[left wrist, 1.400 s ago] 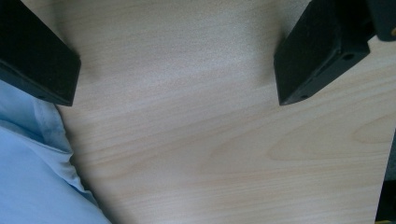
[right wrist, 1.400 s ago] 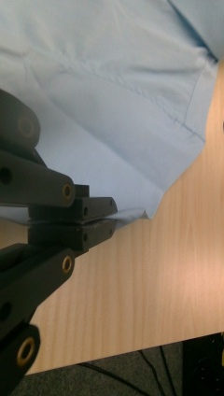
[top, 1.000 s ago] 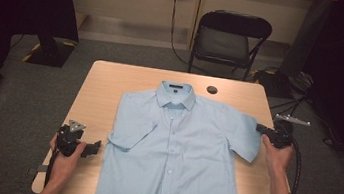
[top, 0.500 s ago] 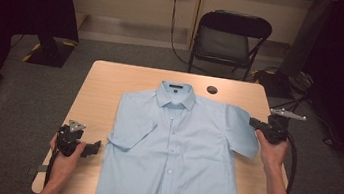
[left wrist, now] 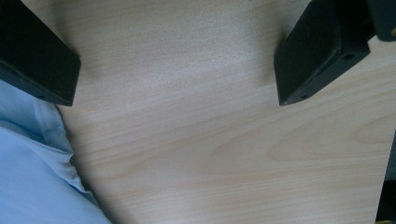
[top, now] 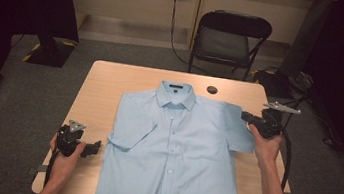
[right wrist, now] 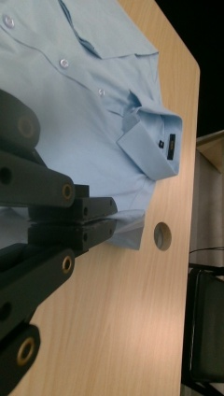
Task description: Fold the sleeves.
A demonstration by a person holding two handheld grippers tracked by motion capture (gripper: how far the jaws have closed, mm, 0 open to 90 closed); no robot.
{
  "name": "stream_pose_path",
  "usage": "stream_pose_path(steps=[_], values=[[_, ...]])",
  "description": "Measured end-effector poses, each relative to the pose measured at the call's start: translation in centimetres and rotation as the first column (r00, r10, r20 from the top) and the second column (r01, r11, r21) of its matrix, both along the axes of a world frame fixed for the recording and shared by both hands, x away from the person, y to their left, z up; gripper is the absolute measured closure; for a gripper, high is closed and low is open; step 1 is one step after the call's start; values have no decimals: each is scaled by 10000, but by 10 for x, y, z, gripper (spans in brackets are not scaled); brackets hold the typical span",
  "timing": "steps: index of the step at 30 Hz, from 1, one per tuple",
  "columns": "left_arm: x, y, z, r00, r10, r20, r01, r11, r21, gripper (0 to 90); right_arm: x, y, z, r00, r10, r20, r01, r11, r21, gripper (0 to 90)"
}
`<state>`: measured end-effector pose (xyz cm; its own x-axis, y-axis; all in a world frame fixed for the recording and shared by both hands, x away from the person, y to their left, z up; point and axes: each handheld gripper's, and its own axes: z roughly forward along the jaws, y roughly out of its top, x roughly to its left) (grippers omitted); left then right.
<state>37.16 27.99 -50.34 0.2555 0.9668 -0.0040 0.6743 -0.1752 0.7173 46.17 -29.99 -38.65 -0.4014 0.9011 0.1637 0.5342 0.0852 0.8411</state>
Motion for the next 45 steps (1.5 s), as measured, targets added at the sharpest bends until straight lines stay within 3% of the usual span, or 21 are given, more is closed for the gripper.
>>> stream_pose_path(steps=[14,19,34,45], values=[[0,0,0,10000,2,1,-2,10000,-4,0,10,39,7,9964,852,44,-853,9961,224,887],[0,0,0,10000,-32,0,32,10000,-3,0,13,53,3,9941,1080,-77,-1077,9938,260,887],[0,1,0,10000,-72,-7,72,10000,9,0,19,94,-30,9801,1908,-549,-1890,9813,353,887],[0,1,0,10000,-97,-5,97,10000,6,0,22,115,-65,9659,2253,-1279,-2258,9741,107,886]])
